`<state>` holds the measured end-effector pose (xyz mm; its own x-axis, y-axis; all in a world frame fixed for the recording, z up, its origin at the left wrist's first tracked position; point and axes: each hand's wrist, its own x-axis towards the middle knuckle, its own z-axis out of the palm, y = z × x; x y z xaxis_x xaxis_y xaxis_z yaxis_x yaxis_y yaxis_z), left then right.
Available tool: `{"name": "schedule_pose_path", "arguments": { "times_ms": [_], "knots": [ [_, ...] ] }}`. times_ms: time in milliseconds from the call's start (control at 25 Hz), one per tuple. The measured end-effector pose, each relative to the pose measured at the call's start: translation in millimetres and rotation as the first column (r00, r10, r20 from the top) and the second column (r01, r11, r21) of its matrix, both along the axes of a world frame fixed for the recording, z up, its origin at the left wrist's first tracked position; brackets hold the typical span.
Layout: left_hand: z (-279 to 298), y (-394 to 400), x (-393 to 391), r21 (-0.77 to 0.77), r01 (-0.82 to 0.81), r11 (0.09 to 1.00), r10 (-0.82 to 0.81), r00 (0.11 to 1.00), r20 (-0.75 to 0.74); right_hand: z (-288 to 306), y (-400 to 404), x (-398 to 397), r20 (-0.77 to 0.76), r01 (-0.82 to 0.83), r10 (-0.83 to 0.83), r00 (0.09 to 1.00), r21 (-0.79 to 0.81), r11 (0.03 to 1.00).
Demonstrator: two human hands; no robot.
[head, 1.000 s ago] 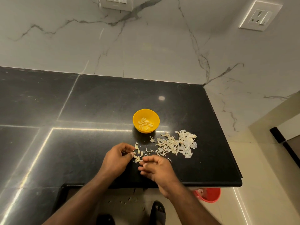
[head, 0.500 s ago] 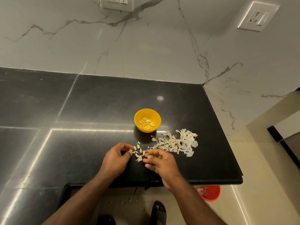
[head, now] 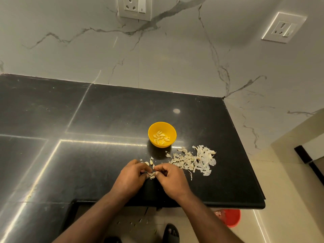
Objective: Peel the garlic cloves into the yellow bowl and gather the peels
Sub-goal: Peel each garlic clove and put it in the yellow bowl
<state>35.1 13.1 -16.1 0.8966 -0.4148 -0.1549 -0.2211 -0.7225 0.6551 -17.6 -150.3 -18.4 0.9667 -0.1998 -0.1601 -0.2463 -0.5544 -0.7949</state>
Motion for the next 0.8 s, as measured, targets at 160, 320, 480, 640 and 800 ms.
{"name": "schedule_pose_path", "arguments": {
  "times_ms": [160, 320, 480, 640, 800],
  "knots": [
    [4.0, -1.5, 0.8, -0.083, -0.071, 0.994, 0.069, 0.997, -0.021, 5.1, -9.1, 3.0, 0.015, 0.022, -0.023, 1.0, 0.046, 0.999],
    [14.7, -5.9, -2.1, -0.211, -0.152, 0.966, 0.15, 0.988, -0.023, 14.1, -13.6, 4.7, 0.038, 0.041, -0.045, 0.998, 0.106, 0.993],
    [28.2, -17.8, -5.2, -0.351, -0.182, 0.919, 0.151, 0.982, -0.114, 28.2, -15.1, 8.8, 0.058, 0.023, -0.034, 0.998, 0.19, 0.982],
    [34.2, -27.3, -6.6, -0.441, -0.236, 0.866, 0.152, 0.964, -0.219, 37.9, -18.6, 11.1, 0.055, 0.048, -0.061, 0.997, 0.209, 0.977],
    [36.5, -31.1, -4.9, -0.458, -0.262, 0.849, 0.157, 0.954, -0.255, 44.6, -20.4, 11.6, 0.058, 0.079, -0.097, 0.994, 0.257, 0.963]
  ]
}}
